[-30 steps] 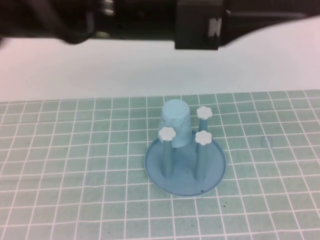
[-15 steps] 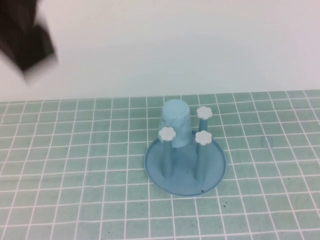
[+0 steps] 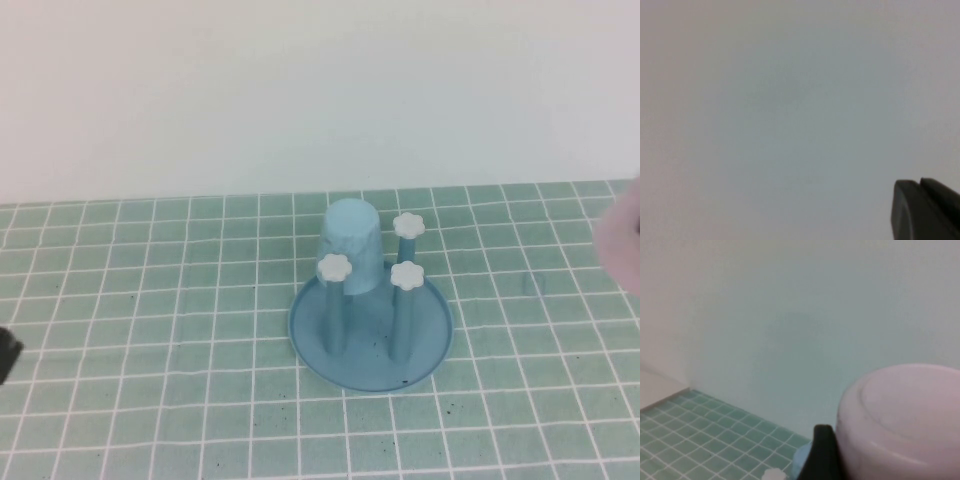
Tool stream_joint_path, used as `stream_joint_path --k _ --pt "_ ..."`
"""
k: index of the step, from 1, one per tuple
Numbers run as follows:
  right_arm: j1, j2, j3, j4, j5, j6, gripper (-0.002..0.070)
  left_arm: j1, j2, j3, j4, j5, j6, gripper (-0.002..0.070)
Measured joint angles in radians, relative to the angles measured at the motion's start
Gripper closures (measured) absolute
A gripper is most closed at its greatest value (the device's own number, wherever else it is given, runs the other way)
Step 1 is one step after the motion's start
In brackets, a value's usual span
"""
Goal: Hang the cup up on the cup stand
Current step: Place the cup on the cup holder
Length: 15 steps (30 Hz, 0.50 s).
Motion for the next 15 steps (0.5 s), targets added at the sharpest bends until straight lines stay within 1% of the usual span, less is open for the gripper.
stream_joint_path --k 2,6,8,15 --pt "0.000 0.081 -0.046 -0.003 0.028 -0.029 0.0078 0.000 -0.009 0.024 -0.069 -0.034 0.054 0.0676" --pt "0.000 0.248 -0.143 -0.005 0.107 -0.136 0.0079 0.000 -0.009 0.040 -0.187 -0.024 0.203 0.0676" --pt "0.000 0.330 -0.189 -0.008 0.147 -0.185 0.0079 0.000 -0.009 0.040 -0.217 -0.015 0.259 0.0676" --pt "0.000 0.614 -0.373 -0.011 0.234 -0.274 0.0080 0.000 -0.009 0.040 -0.255 -0.023 0.282 0.0676"
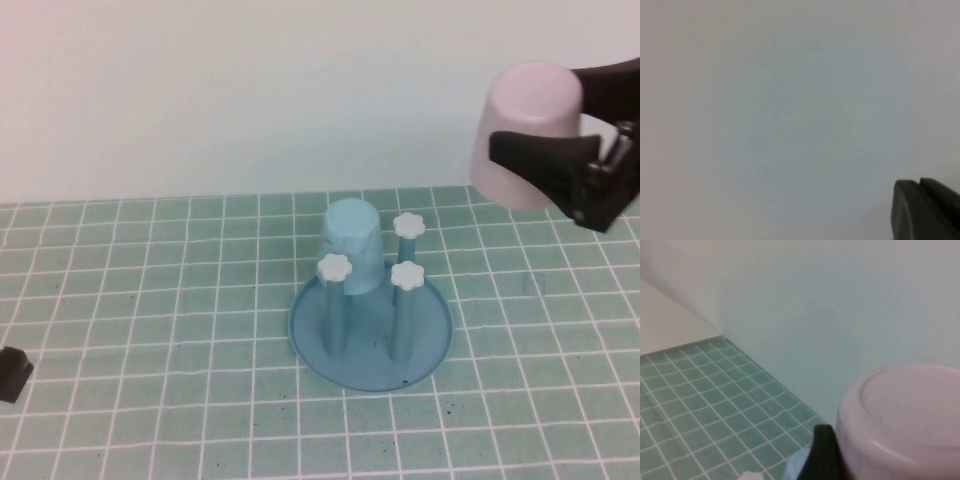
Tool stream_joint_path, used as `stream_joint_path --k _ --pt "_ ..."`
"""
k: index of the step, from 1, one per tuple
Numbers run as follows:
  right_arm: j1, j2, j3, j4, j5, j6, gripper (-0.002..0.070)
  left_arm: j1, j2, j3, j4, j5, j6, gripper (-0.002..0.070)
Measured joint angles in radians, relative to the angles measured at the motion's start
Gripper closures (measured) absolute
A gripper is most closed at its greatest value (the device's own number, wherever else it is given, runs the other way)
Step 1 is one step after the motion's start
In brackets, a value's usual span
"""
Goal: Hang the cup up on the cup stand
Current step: Place the cup on the cup holder
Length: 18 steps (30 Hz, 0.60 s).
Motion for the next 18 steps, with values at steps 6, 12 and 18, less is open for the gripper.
stream_joint_path --k 6,12,18 --pt "0.000 0.202 -0.119 -0.002 0.045 -0.064 0.0080 0.000 0.000 0.000 -0.058 -0.002 0.000 0.0676" --pt "0.000 0.327 -0.182 -0.004 0.071 -0.161 0.0080 0.000 0.000 0.000 -0.089 -0.002 0.000 0.0676" --pt "0.006 0.413 -0.223 -0.005 0.116 -0.191 0.0081 0.005 -0.047 0.000 -0.099 0.006 0.000 0.0676"
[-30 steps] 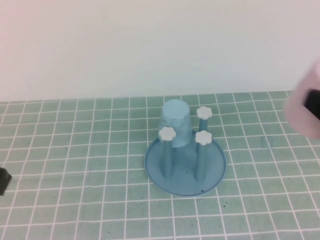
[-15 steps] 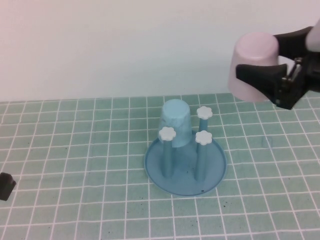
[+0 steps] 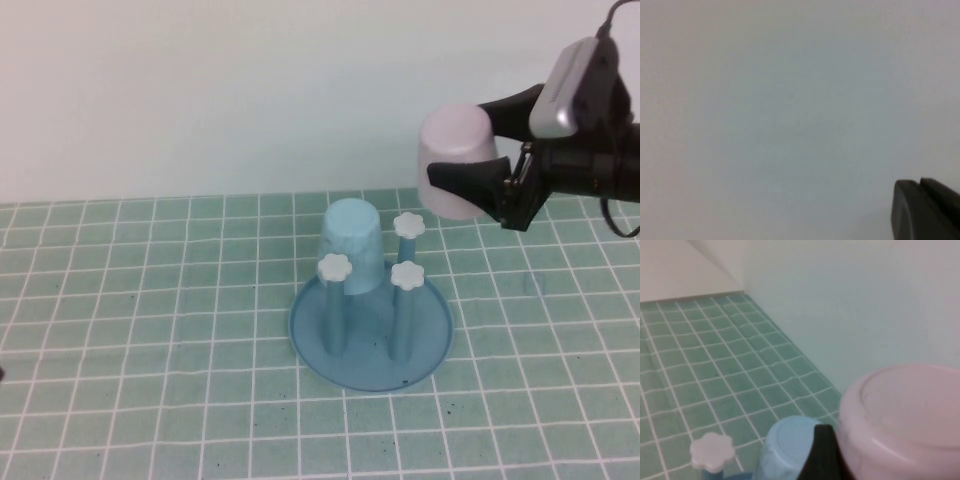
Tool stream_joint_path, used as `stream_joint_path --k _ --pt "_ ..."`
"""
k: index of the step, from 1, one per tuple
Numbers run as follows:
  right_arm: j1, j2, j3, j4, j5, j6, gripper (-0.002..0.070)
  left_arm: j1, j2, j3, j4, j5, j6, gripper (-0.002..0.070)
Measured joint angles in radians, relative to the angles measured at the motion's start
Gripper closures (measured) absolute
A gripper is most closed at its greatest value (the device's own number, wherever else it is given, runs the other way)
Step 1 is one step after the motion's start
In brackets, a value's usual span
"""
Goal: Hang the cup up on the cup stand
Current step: Place the cup on the cup holder
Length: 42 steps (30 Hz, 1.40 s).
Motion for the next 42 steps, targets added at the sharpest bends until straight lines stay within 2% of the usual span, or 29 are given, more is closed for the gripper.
stream_joint_path --k 4,13,18,23,28,34,37,42 --pt "0.016 0.052 -0.020 -0.002 0.011 -0.032 0.0081 0.050 -0.073 0.000 -0.020 0.045 0.000 0.0676" --pt "0.048 0.109 -0.055 -0.004 0.030 -0.057 0.0081 0.221 -0.268 0.000 -0.136 0.118 -0.004 0.0677" --pt "0.055 0.118 -0.078 -0.004 0.033 -0.065 0.0081 0.338 -0.348 0.020 -0.188 0.122 0.121 0.0676" --pt "0.065 0.146 -0.082 -0.004 0.037 -0.067 0.0081 0.455 -0.423 0.138 -0.207 0.140 0.194 0.0676" --pt "0.065 0.166 -0.082 -0.004 0.035 -0.067 0.0081 0.475 -0.444 0.285 -0.207 0.108 0.330 0.0677" --pt "0.065 0.202 -0.082 -0.004 0.029 -0.067 0.0081 0.475 -0.444 0.452 -0.207 0.130 0.338 0.0677" --pt "0.065 0.219 -0.082 -0.004 0.029 -0.067 0.0081 0.475 -0.444 0.463 -0.207 0.193 0.336 0.0676" --pt "0.065 0.225 -0.082 -0.004 0.014 -0.067 0.0078 0.475 -0.444 0.459 -0.207 0.203 0.336 0.0676"
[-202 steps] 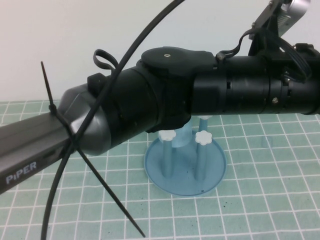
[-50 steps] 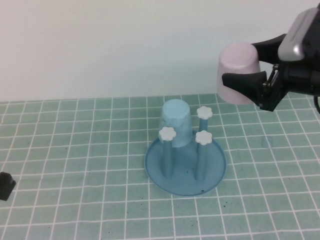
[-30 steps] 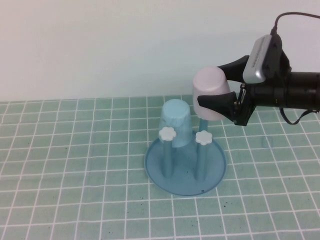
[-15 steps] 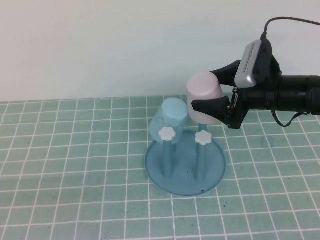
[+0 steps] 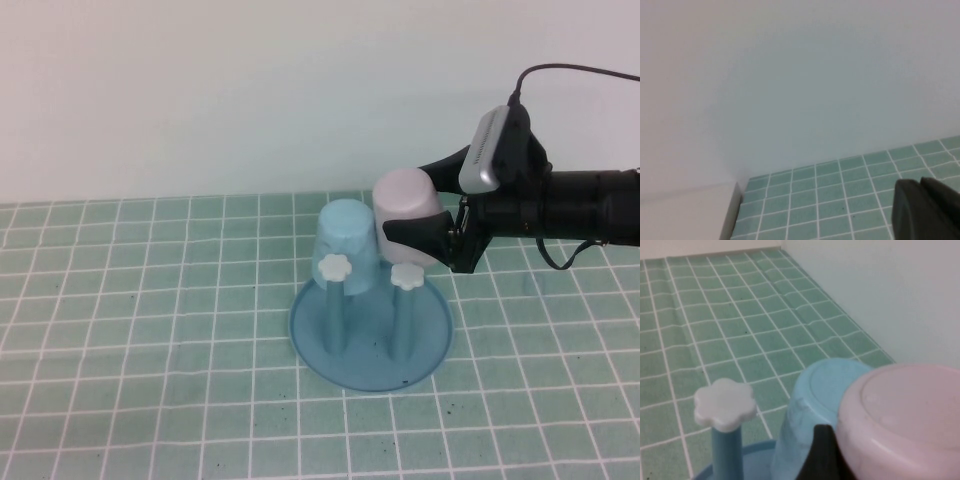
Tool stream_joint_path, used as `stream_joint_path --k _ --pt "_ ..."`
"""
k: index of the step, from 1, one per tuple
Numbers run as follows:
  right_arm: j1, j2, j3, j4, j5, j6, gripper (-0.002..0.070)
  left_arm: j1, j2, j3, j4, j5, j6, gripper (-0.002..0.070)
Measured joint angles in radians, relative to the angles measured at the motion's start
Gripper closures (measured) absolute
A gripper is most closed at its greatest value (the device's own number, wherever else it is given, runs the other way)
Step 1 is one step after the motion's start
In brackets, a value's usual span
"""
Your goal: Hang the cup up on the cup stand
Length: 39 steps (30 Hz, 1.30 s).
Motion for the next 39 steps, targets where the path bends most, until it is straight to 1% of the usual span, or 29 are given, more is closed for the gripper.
stream_joint_path --k 3,4,5,7,9,10,12,14,15,16,17,18,20,22,23,25,26,28,30,32,33,35,39 --pt "0.002 0.005 0.000 0.000 -0.023 0.043 0.0045 0.000 0.000 -0.003 0.000 -0.003 -0.002 0.0676" --pt "0.002 0.005 0.000 0.000 -0.032 0.063 0.0034 0.000 0.000 -0.003 0.011 -0.006 -0.022 0.0676" --pt "0.002 0.005 0.000 0.000 -0.042 0.076 0.0018 0.000 0.000 -0.003 0.059 -0.008 -0.073 0.0676" --pt "0.002 0.005 0.000 0.000 -0.049 0.092 0.0000 0.000 0.000 -0.003 0.259 -0.003 -0.272 0.0676" --pt "0.002 0.005 0.000 0.000 -0.051 0.104 -0.0009 0.000 0.000 -0.003 0.579 0.002 -0.589 0.0676" --pt "0.002 0.005 0.000 0.000 -0.051 0.108 -0.0011 0.000 0.000 -0.003 0.715 0.004 -0.719 0.0676" --pt "0.002 0.005 0.000 0.000 -0.051 0.112 -0.0014 0.000 0.000 -0.003 1.056 0.036 -1.009 0.0676" --pt "0.002 0.005 0.000 0.000 -0.051 0.114 -0.0015 0.000 0.000 -0.003 1.301 0.107 -1.250 0.0676" --pt "0.002 0.005 0.000 0.000 -0.053 0.114 -0.0015 0.000 0.000 -0.003 1.401 0.155 -1.366 0.0676" --pt "0.002 0.000 0.000 0.000 -0.057 0.117 -0.0016 0.000 0.000 -0.001 1.469 0.191 -1.442 0.0676" --pt "0.002 -0.011 0.000 0.000 -0.066 0.118 -0.0016 0.000 0.000 -0.001 1.506 0.229 -1.506 0.0676" --pt "0.002 -0.026 0.000 0.000 -0.077 0.118 -0.0016 0.000 -0.002 0.000 1.523 0.262 -1.527 0.0676" --pt "0.002 -0.068 0.000 0.000 -0.101 0.119 -0.0013 0.000 -0.021 0.000 1.529 0.322 -1.521 0.0676" --pt "0.002 -0.125 0.000 0.000 -0.137 0.119 0.0016 0.000 -0.052 0.000 1.529 0.352 -1.494 0.0676" --pt "0.002 -0.160 0.000 0.000 -0.157 0.119 0.0045 0.000 -0.075 -0.001 1.527 0.354 -1.489 0.0676" --pt "0.002 -0.235 0.000 0.000 -0.188 0.119 0.0124 0.000 -0.085 -0.001 1.525 0.355 -1.487 0.0676" --pt "0.002 -0.275 0.000 0.000 -0.202 0.121 0.0181 0.000 -0.085 -0.001 1.523 0.382 -1.487 0.0676" --pt "0.002 -0.343 0.000 0.000 -0.216 0.132 0.0308 0.000 -0.083 0.001 1.514 0.450 -1.487 0.0676" --pt "0.002 -0.413 0.000 0.002 -0.222 0.164 0.0486 0.008 -0.083 0.001 1.502 0.498 -1.487 0.0676" --pt "0.002 -0.469 0.000 0.002 -0.219 0.202 0.0589 0.008 -0.083 0.001 1.493 0.518 -1.487 0.0676" --pt "0.002 -0.498 0.000 0.002 -0.210 0.233 0.0619 0.008 -0.083 0.001 1.485 0.518 -1.487 0.0676" --pt "0.002 -0.553 0.000 0.002 -0.183 0.303 0.0651 0.008 -0.083 0.001 1.466 0.518 -1.487 0.0676" --pt "0.002 -0.627 0.000 0.002 -0.092 0.379 0.0671 0.008 -0.083 0.001 1.447 0.522 -1.479 0.0676"
